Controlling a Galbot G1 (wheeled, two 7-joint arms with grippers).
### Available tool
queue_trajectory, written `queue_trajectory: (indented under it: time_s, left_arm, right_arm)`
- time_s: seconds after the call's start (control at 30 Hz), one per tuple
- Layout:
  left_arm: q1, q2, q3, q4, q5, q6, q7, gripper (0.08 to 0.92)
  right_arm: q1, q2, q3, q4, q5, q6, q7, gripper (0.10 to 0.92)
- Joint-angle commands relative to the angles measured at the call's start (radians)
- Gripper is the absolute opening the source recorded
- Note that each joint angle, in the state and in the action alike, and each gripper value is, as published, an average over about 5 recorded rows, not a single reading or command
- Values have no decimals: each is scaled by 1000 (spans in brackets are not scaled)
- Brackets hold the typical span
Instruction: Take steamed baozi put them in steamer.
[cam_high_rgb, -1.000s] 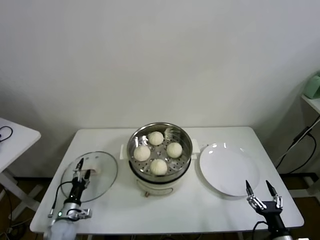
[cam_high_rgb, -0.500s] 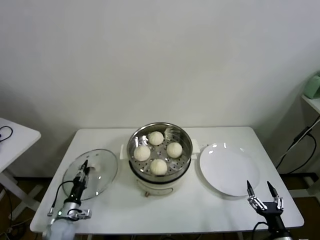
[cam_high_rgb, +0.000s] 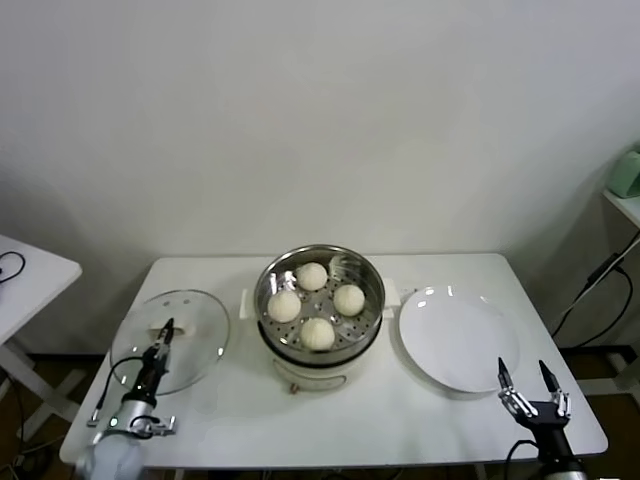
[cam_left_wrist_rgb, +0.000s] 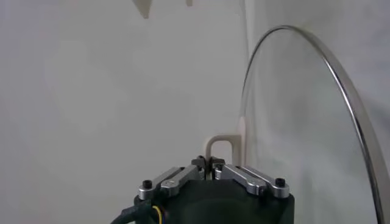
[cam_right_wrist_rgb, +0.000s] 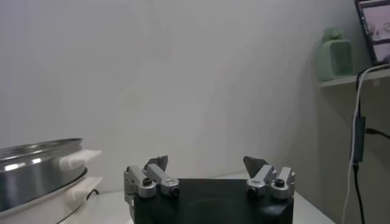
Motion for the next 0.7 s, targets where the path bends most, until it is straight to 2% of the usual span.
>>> queue_trajectory:
  time_s: [0.03, 0.23, 0.4, 0.53, 0.7]
  left_arm:
    - [93, 114, 48, -301, -183, 96, 173, 142]
    - [142, 217, 85, -496, -368, 248, 334, 142]
    - [159, 304, 143, -654, -498, 427, 422, 142]
    - [120, 354, 215, -727, -534, 590, 476, 142]
    - [27, 376, 346, -769, -530, 721, 518, 142]
  right_arm:
    - [2, -7, -11, -4, 1, 1, 1, 823]
    - [3, -19, -15, -11, 4, 5, 0, 823]
    - [6, -29, -21, -25, 2, 9, 0, 823]
    - [11, -32, -32, -37, -15, 5, 2, 823]
    - [15, -30, -48, -56, -67, -12, 17, 823]
